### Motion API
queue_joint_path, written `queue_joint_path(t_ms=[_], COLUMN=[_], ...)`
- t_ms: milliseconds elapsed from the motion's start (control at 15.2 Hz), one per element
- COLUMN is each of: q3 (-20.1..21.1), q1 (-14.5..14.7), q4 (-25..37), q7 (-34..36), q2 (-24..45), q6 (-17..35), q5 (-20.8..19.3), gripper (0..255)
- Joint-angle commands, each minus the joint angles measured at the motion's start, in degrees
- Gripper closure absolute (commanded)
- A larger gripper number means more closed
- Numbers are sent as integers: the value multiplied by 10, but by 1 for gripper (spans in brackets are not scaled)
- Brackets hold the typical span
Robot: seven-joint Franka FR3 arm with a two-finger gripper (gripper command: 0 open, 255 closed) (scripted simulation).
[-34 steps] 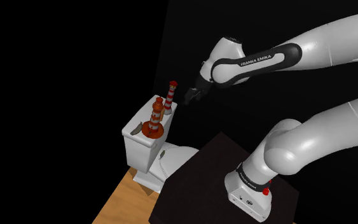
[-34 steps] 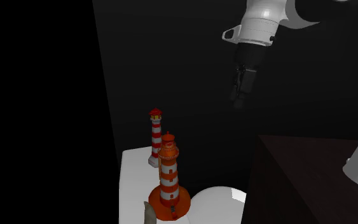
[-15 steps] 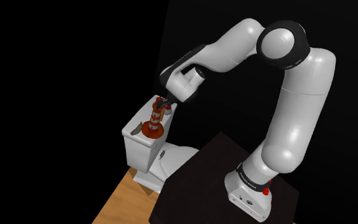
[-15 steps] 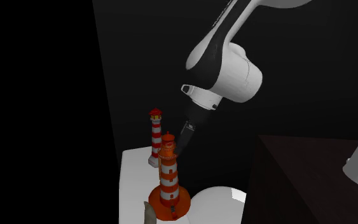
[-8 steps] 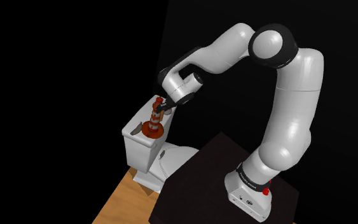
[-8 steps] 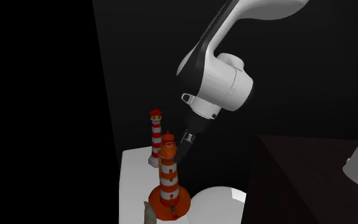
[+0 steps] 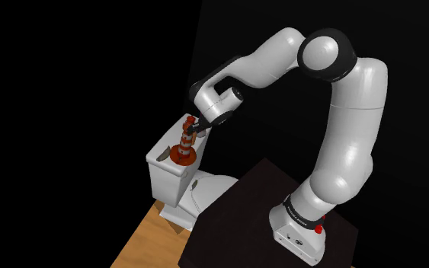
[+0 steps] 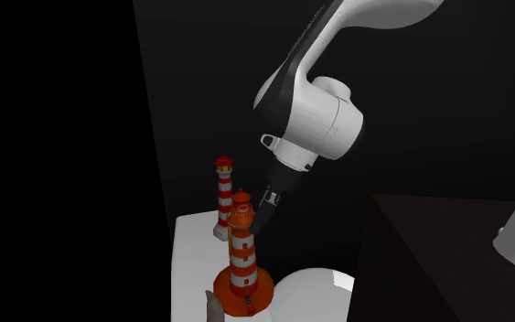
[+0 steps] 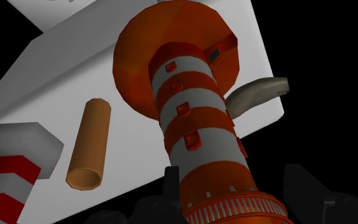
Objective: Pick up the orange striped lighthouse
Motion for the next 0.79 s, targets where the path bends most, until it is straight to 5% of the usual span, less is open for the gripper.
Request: queue_joint_path(t_ms=[0, 726], q3=[0, -133], q1=[1, 115], q4=[0, -75], q7=[0, 247], q2=[1, -103], q6=[1, -63], q5=[1, -222], gripper=[255, 255])
